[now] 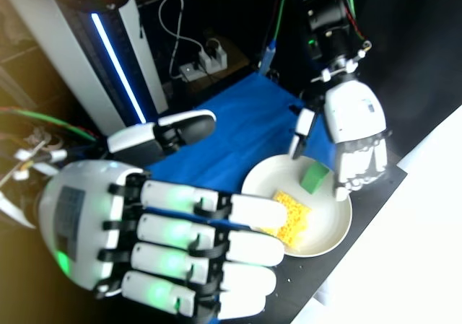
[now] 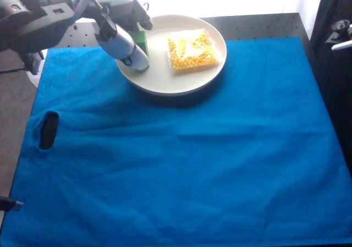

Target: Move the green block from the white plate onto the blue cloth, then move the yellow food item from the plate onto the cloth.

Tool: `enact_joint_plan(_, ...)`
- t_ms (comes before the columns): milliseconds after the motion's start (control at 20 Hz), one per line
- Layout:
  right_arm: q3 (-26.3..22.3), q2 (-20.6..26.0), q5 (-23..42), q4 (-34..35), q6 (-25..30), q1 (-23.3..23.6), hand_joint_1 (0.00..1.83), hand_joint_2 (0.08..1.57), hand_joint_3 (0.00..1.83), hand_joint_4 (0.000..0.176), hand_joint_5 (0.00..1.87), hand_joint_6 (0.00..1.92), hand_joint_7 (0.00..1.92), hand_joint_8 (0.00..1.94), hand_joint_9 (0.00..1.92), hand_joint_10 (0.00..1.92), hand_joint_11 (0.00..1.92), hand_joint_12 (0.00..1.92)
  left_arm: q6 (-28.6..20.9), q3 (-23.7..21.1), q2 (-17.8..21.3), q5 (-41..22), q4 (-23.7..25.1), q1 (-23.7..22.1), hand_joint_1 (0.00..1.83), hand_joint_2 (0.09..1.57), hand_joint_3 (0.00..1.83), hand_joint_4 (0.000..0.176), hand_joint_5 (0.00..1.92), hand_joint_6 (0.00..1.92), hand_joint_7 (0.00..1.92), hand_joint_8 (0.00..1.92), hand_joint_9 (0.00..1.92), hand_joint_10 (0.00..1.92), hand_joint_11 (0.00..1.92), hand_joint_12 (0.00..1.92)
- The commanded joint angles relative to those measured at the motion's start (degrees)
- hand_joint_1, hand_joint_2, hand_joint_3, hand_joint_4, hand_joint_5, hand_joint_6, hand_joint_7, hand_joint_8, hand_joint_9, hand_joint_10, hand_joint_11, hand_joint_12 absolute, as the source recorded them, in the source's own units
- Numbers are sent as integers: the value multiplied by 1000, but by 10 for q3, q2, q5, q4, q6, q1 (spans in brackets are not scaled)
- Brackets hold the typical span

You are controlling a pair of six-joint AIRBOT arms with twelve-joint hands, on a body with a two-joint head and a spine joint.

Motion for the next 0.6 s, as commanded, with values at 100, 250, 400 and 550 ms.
enact_joint_plan(100, 1, 1, 69, 5, 3, 9, 430, 873, 1, 0, 120, 0, 121, 0, 143, 0, 4, 645, -2, 8, -5, -60, -1, -1, 849, 795, 2, 0, 612, 6, 779, 8, 802, 49, 279, 1531)
enact_joint_plan(250, 0, 1, 70, 5, 3, 9, 423, 876, 0, 0, 109, 2, 106, 3, 118, 5, 0, 563, -2, 16, -12, -60, -7, 5, 923, 810, 3, 0, 654, 3, 858, 5, 838, 261, 392, 1572)
enact_joint_plan(400, 0, 1, 71, 4, 3, 9, 425, 872, 0, 0, 95, 2, 107, 3, 130, 7, 0, 607, -2, 24, -18, -60, -14, 10, 1088, 875, 1, 0, 759, 3, 941, 7, 673, 814, 516, 1551)
enact_joint_plan(550, -1, 1, 71, 3, 3, 9, 410, 893, 0, 0, 103, 0, 120, 1, 166, 10, 0, 668, -2, 30, -22, -60, -18, 14, 1128, 916, 3, 0, 821, 6, 1052, 35, 843, 933, 728, 1399)
